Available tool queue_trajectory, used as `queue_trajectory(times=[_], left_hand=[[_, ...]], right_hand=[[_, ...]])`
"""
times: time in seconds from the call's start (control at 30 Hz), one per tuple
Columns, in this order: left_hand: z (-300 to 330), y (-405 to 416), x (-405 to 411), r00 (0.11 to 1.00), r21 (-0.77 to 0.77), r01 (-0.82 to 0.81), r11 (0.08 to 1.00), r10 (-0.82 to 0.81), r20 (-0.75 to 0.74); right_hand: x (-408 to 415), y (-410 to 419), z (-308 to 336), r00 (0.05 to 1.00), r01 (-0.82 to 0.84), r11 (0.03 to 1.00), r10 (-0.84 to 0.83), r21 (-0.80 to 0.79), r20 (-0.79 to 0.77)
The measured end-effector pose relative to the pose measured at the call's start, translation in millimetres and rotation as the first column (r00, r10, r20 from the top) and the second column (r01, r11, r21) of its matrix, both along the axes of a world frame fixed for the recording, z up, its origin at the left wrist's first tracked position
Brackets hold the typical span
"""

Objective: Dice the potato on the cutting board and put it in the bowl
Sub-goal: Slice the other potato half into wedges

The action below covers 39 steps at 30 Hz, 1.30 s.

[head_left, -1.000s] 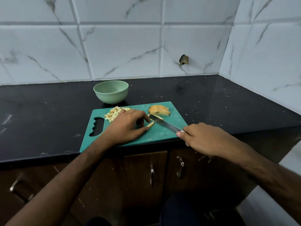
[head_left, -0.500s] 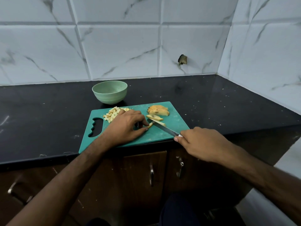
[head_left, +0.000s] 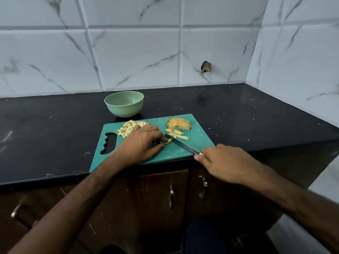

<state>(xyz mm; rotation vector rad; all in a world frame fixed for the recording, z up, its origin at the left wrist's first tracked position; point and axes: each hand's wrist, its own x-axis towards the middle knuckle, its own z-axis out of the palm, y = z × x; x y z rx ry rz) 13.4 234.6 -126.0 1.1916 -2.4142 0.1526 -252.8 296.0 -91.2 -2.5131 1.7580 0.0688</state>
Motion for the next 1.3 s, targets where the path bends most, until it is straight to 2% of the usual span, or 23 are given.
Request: queue_trajectory(times=[0.2,0.47,0.7,1.1,1.3], left_hand=[[1.6,6.8,-0.3,0.999,-0.042,0.006,0.999,-0.007,-0.036],[0.8,4.5,1.2,0.998,0.009,0.021,1.0,-0.02,-0.065],[0.9,4.2,2.2,0.995,0.042,0.038,0.998,-0.034,-0.094],[-1.5,0.2,5.3,0.989,0.058,0.08,0.995,-0.072,-0.132],[1.4,4.1,5.5,0.981,0.061,0.098,0.993,-0.086,-0.173]], right_hand=[[-2.3,-2.4,11.5,0.999,0.026,0.996,-0.023,-0.08,0.04],[2.7,13.1,2.5,1.0,0.008,1.0,-0.008,-0.018,0.007],[14.1,1.4,10.3,1.0,0.005,0.997,-0.003,-0.077,0.028],[24.9,7.0,-3.5,1.0,-0.004,0.998,0.004,-0.063,0.002],[17.0,7.2,11.5,0.999,0.017,0.998,-0.015,-0.06,0.035]])
